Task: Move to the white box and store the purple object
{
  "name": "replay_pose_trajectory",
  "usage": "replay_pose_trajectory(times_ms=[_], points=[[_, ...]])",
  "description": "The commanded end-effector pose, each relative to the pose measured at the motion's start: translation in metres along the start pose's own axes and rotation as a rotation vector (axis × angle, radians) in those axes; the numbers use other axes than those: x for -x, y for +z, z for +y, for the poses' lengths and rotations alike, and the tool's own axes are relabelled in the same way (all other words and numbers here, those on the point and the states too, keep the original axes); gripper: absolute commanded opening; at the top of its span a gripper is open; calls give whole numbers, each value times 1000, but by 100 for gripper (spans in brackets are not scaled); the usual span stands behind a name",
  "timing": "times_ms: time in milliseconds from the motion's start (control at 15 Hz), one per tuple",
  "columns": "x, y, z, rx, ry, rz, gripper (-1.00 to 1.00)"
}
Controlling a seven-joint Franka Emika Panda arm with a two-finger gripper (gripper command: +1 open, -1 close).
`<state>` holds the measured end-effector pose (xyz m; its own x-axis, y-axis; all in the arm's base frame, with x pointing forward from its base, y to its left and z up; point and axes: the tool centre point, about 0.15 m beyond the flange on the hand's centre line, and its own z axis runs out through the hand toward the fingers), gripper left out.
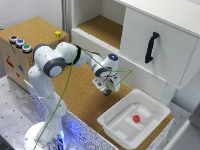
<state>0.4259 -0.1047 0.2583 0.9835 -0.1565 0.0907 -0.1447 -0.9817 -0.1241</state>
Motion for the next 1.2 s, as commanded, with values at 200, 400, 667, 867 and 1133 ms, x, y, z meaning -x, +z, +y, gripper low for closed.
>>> replay_pose_trajectory(times_ms=[200, 400, 667, 867, 1133], points=[[19, -25, 12, 152, 1, -27, 100], [16, 2, 15, 160, -23, -64, 100], [4, 23, 13, 195, -17, -45, 100], [-1, 37, 12, 199, -4, -30, 100], [5, 52, 18, 204, 13, -41, 100]])
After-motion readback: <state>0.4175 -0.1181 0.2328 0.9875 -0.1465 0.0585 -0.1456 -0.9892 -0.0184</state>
